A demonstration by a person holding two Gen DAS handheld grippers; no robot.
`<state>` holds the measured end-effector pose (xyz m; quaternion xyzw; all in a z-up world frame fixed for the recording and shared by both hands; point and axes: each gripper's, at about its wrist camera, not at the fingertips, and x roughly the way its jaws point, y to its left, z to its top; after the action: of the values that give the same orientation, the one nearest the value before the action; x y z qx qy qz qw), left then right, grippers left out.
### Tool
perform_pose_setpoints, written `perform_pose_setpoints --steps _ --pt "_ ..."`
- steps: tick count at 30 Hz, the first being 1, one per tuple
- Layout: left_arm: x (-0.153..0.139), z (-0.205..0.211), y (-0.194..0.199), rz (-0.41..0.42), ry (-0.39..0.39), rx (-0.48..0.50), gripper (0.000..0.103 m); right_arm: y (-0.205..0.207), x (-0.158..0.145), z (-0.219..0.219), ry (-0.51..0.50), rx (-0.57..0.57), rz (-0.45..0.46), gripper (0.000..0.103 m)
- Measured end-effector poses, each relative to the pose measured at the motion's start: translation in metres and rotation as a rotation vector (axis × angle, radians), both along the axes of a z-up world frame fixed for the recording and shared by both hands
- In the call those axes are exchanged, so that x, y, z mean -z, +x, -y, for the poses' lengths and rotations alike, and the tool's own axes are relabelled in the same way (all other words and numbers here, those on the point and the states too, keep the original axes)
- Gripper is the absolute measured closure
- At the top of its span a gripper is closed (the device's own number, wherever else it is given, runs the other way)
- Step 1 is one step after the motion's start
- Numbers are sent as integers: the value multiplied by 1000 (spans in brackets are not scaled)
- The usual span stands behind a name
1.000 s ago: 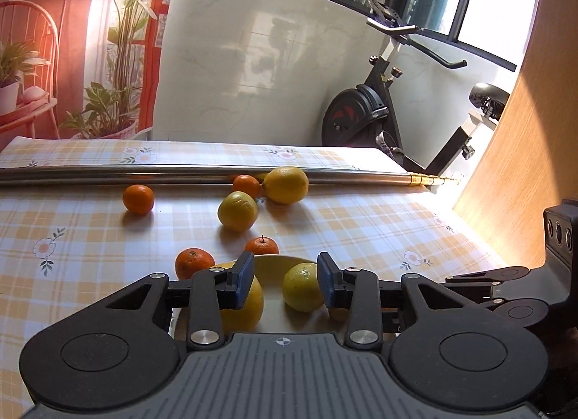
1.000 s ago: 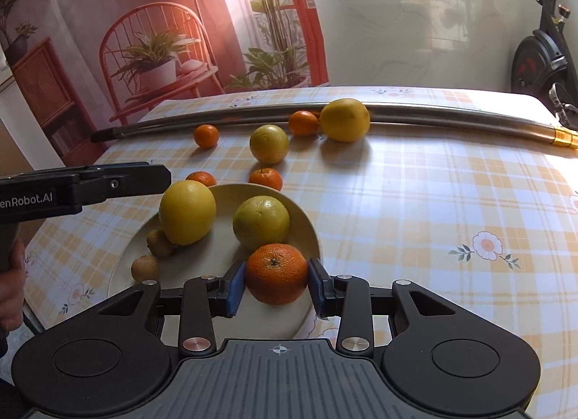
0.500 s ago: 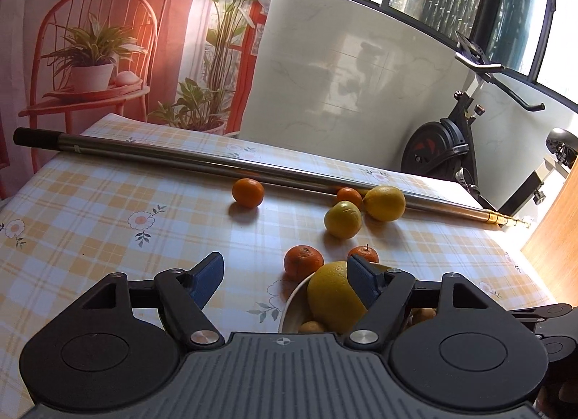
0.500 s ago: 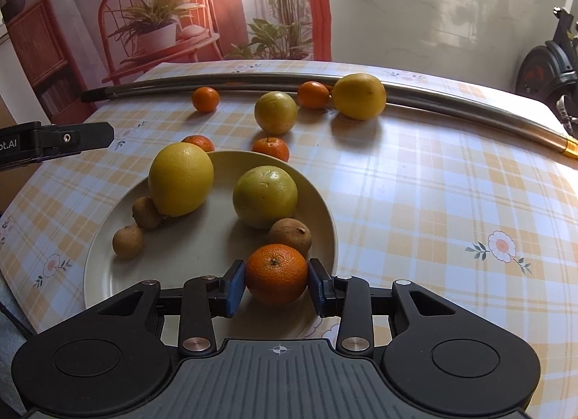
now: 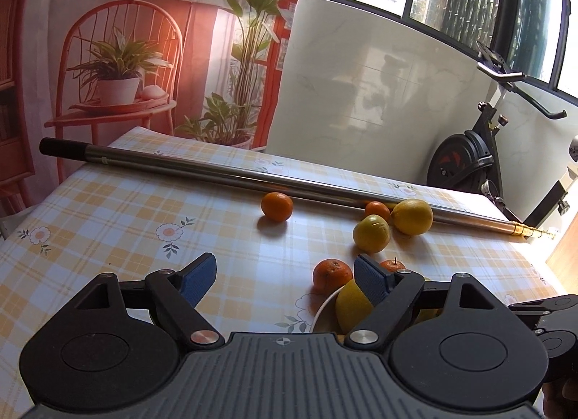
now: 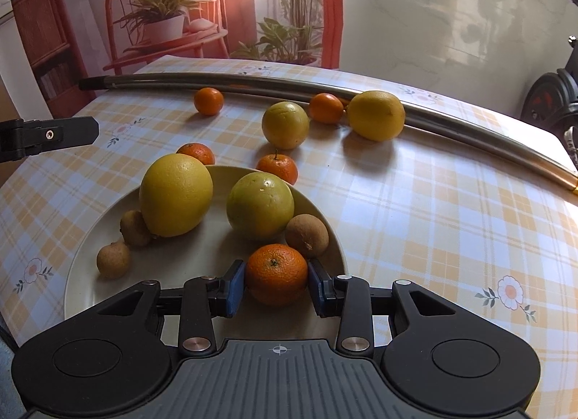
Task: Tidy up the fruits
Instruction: 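Lower the tangerine into the plate and open the right gripper while the left moves off, then grasp a tangerine on the table with the left gripper while the right approaches a grapefruit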
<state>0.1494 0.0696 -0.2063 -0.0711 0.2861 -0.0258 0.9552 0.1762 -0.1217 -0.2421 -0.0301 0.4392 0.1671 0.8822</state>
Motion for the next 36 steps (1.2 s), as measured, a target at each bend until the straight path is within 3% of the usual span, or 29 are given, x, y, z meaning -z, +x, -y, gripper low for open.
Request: perform_pose_setpoints --steps 5,10,23,28,36 --pt "2 3 -4 25 -57 57 16 7 0 -7 -9 -7 8 69" --pt "5 2 -4 25 -110 55 13 6 -3 -5 6 3 26 68" --pt "6 11 -5 1 4 45 13 -17 -14 18 55 88 83 55" --pt "5 3 -7 12 -42 23 13 -18 -18 28 82 130 104 55" --pt "9 -7 3 -69 -90 -50 11 -19 -20 32 95 152 122 55"
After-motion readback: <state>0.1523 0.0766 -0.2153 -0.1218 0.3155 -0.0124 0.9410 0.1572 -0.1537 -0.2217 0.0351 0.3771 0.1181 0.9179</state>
